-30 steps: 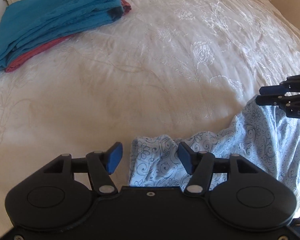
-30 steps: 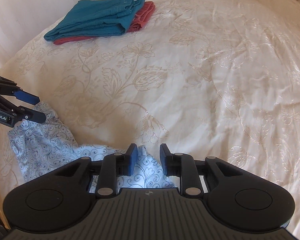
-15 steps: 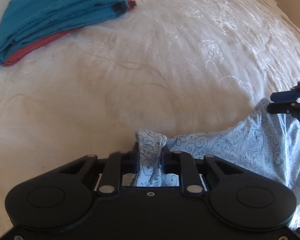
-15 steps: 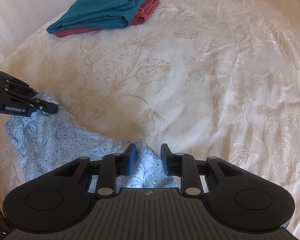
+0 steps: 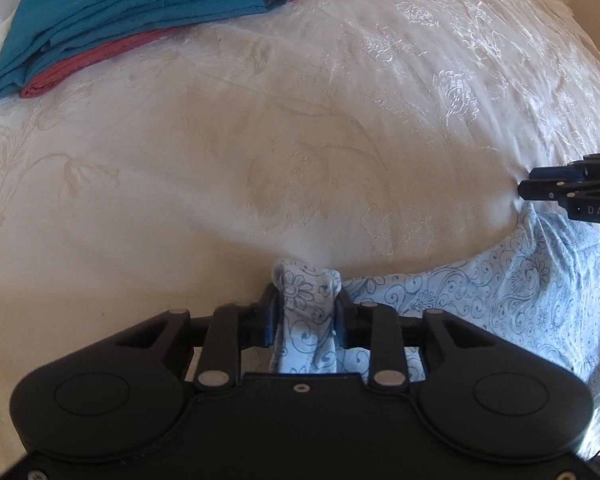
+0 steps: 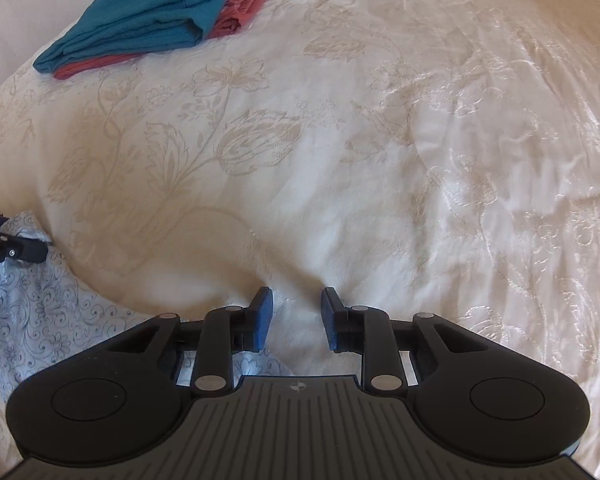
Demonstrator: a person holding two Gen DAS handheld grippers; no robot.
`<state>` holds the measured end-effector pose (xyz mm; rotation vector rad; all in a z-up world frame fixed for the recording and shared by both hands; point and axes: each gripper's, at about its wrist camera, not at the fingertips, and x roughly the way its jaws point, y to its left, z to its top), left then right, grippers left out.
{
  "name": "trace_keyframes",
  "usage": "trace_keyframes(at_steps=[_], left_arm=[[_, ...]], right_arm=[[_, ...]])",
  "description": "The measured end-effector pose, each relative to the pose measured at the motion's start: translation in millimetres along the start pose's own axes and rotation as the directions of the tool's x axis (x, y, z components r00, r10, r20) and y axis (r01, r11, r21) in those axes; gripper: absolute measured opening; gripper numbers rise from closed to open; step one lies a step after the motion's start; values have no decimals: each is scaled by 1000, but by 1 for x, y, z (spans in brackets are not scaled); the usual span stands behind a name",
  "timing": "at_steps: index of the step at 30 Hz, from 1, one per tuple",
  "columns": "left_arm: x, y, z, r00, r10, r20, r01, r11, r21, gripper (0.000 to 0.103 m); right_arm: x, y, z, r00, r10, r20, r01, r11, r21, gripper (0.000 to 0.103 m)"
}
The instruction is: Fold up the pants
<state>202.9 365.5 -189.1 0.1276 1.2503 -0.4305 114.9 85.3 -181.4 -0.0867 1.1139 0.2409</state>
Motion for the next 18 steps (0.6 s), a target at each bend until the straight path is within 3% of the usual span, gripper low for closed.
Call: trace_keyframes(at_steps=[2, 6, 11, 15, 18], left_arm=[[-16, 7, 5, 999, 0, 50, 0, 1000, 2, 49], [-42, 26, 12, 987, 106, 123, -101, 994, -45, 50], [-45, 45, -11, 991, 123, 53, -113, 981, -156, 50], [-43, 41, -49, 983, 181, -8, -179, 961, -210, 50], [-46, 45, -72, 987, 159, -26, -160, 948, -277, 50]], right_arm=[[-15, 2, 1, 998, -23, 60, 23, 1000, 7, 26], [-47, 14, -2, 992, 11, 129, -11, 1000, 2, 27], [-71, 58, -12, 979, 152, 135, -140, 986, -95, 27], [-77, 112, -19, 947, 312, 80, -287, 929, -234, 27], [-76, 160, -26, 919, 394, 31, -358, 863, -356, 27]])
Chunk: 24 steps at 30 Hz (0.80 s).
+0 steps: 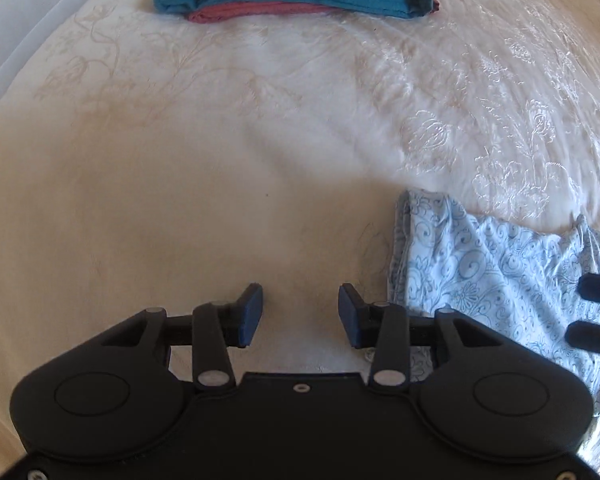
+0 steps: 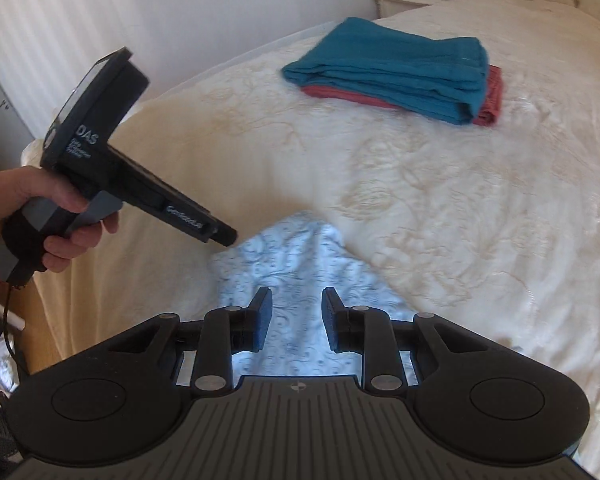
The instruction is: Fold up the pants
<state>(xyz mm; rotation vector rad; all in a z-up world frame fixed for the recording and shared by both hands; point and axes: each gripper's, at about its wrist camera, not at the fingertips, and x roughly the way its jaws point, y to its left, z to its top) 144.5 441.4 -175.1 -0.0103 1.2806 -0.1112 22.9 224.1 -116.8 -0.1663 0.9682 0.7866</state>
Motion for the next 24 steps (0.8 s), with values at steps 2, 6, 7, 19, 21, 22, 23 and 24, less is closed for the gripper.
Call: trace_keyframes(at_steps=[2, 6, 7, 19, 21, 22, 23, 24], left_arm=[[-3, 8, -11, 1000, -22, -3, 22, 999, -39, 50], [-10, 14, -22, 996, -86, 1, 86, 994, -66, 50], [-10, 13, -24, 995, -102, -1, 102, 993, -63, 50], [14, -34, -19, 971, -237, -40, 240, 958, 156, 56], [21, -40, -18, 967, -249, -59, 255, 952, 167, 53], [23, -41, -18, 967, -246, -71, 255, 953, 162, 49], [23, -41, -16, 965, -247, -90, 258, 955, 147, 41], [21, -38, -16, 959, -259, -113, 272, 955, 122, 39]], right_arm=[[15, 23, 5, 999, 29, -16, -30, 998, -50, 27], [48, 47, 12, 998, 25, -56, -30, 995, -96, 26], [54, 47, 12, 998, -2, -58, -4, 995, -97, 26], [27, -12, 3, 993, -114, -34, 117, 987, 111, 17], [25, -15, 2, 992, -118, -35, 121, 985, 121, 17], [25, -15, 2, 993, -117, -35, 120, 985, 124, 17], [25, -14, 2, 993, -115, -38, 118, 985, 124, 17], [25, -13, 2, 993, -112, -38, 116, 986, 123, 17]])
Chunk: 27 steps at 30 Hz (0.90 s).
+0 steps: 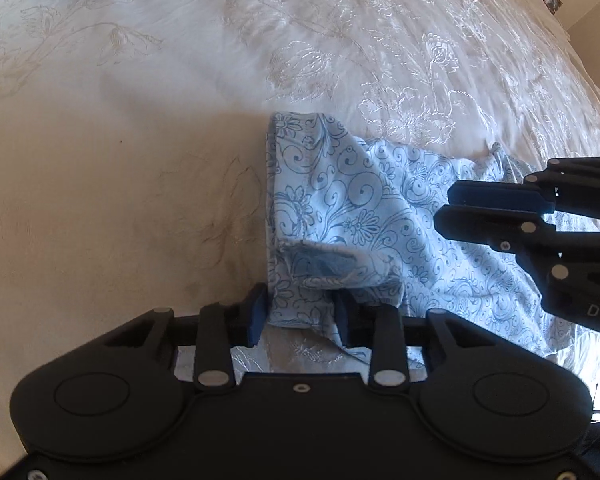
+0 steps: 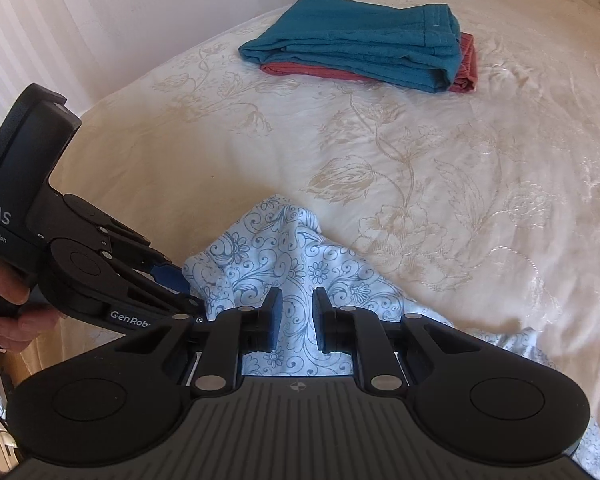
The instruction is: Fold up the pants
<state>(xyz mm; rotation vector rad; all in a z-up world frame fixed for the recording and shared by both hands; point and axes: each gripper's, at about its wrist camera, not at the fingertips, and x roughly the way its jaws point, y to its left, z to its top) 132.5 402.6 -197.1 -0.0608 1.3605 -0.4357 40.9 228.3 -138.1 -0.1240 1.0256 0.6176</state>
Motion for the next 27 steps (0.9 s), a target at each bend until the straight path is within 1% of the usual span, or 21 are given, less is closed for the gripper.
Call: trace_keyframes(at_steps=[1, 2, 5, 6, 8, 9, 11, 12, 13, 15, 16, 18, 20, 21, 24, 25, 27], left_arm=[[-4, 3, -1, 1000, -20, -11, 20, 999, -25, 37], [-9, 8, -3, 1000, -30, -9, 29, 998, -47, 37], [-20, 30, -11, 1000, -18, -20, 16, 992, -127, 38], [-22, 37, -14, 1000, -7, -20, 4, 989, -147, 38], [-28, 45, -17, 998, 54, -13, -56, 983, -172, 31], [-31, 48, -18, 997, 76, -7, -76, 980, -184, 31], [-40, 53, -19, 995, 97, 23, -89, 971, -220, 31], [-44, 53, -19, 994, 105, 37, -94, 968, -233, 31], [-50, 51, -18, 991, 117, 58, -100, 965, -241, 31], [-61, 44, -17, 986, 119, 115, -89, 967, -238, 31], [-68, 39, -16, 982, 100, 159, -61, 970, -236, 33], [-74, 27, -12, 976, 39, 213, 10, 974, -226, 35], [-72, 14, -8, 970, -13, 242, 61, 979, -193, 37], [-68, 7, -7, 970, -27, 242, 70, 983, -170, 37], [-44, -11, -6, 982, -24, 186, 45, 993, -110, 37], [-34, -15, -6, 987, -13, 160, 27, 996, -84, 37], [-15, -19, -7, 994, 49, 101, -44, 998, -49, 37]], right_arm=[[-1, 1, 0, 1000, 5, 1, -5, 1000, 0, 17], [-1, 2, 0, 1000, 15, 1, -15, 1000, 1, 17], [6, 9, 1, 999, 40, -7, -40, 999, -7, 17], [9, 12, 1, 999, 49, -8, -49, 999, -9, 17], [22, 19, 4, 997, 74, -21, -74, 997, -19, 17], [28, 23, 5, 996, 86, -31, -87, 996, -31, 17], [45, 35, 3, 990, 120, -71, -125, 990, -68, 17], [54, 39, 2, 985, 132, -108, -141, 987, -79, 17], [65, 45, 0, 980, 127, -154, -142, 985, -93, 17], [72, 51, -4, 981, 106, -161, -127, 983, -129, 17], [70, 51, -4, 982, 107, -154, -127, 984, -127, 17], [58, 44, -4, 985, 124, -119, -133, 989, -69, 17], [39, 34, -6, 991, 112, -69, -114, 993, -19, 17], [30, 29, -7, 994, 100, -52, -100, 995, 4, 17], [-3, 11, -18, 999, 42, -4, -42, 997, 70, 17], [-14, 4, -24, 1000, 19, 9, -20, 995, 96, 17], [-35, -10, -37, 999, -28, 23, 25, 988, 151, 17]])
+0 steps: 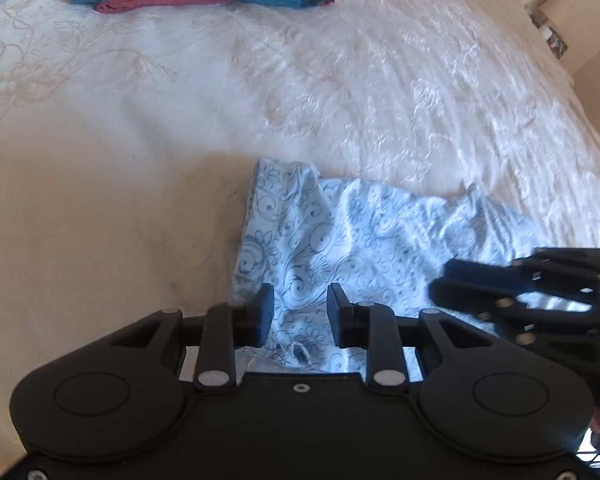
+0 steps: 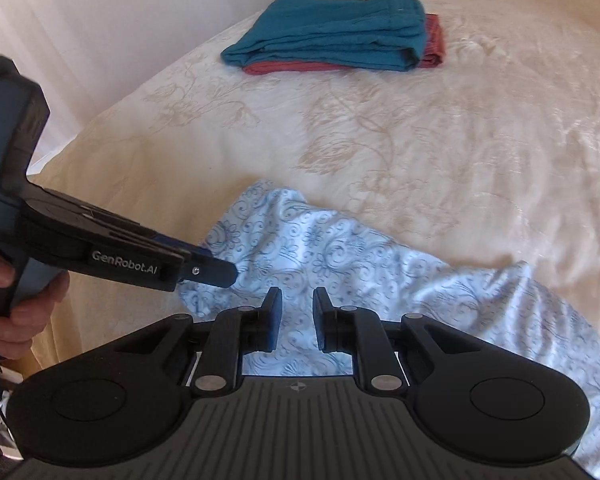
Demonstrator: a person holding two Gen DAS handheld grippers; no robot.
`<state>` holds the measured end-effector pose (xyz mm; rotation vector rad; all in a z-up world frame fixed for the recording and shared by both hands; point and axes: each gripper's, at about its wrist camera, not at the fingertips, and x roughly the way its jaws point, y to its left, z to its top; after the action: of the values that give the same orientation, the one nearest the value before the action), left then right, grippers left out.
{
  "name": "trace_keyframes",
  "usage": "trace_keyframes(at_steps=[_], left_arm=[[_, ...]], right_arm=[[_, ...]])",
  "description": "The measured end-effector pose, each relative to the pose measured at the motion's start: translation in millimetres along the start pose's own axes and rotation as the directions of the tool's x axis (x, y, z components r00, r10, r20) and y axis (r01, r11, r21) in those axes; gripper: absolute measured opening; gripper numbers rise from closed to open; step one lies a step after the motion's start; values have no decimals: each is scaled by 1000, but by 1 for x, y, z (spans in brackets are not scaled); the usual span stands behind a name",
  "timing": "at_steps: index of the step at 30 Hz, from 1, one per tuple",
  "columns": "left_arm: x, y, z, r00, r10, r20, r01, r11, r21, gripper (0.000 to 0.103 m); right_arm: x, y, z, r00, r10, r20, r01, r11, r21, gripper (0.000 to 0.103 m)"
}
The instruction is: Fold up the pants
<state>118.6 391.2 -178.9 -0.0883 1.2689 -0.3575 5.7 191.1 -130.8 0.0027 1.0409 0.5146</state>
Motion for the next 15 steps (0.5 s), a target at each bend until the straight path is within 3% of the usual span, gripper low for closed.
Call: trace_keyframes(at_steps=[2, 6, 10, 15], left_arm=[[14, -1, -8, 995, 82, -57, -80, 996, 45, 36], [11, -22, -4, 990, 134, -36, -130, 988, 80, 35], [-5, -59, -3, 992, 122, 28, -124, 987, 101, 35], [-9, -129, -8, 996, 50, 68, -61, 983, 175, 35]], right_arm=[[-19, -20, -13, 998, -60, 10, 59, 996, 66, 17], [-53, -56, -47, 984, -181, 4, 177, 968, 179, 17], [-90, -95, -87, 961, -277, -12, 269, 920, 285, 17], [-137, -143, -130, 919, -394, -24, 371, 843, 389, 17]])
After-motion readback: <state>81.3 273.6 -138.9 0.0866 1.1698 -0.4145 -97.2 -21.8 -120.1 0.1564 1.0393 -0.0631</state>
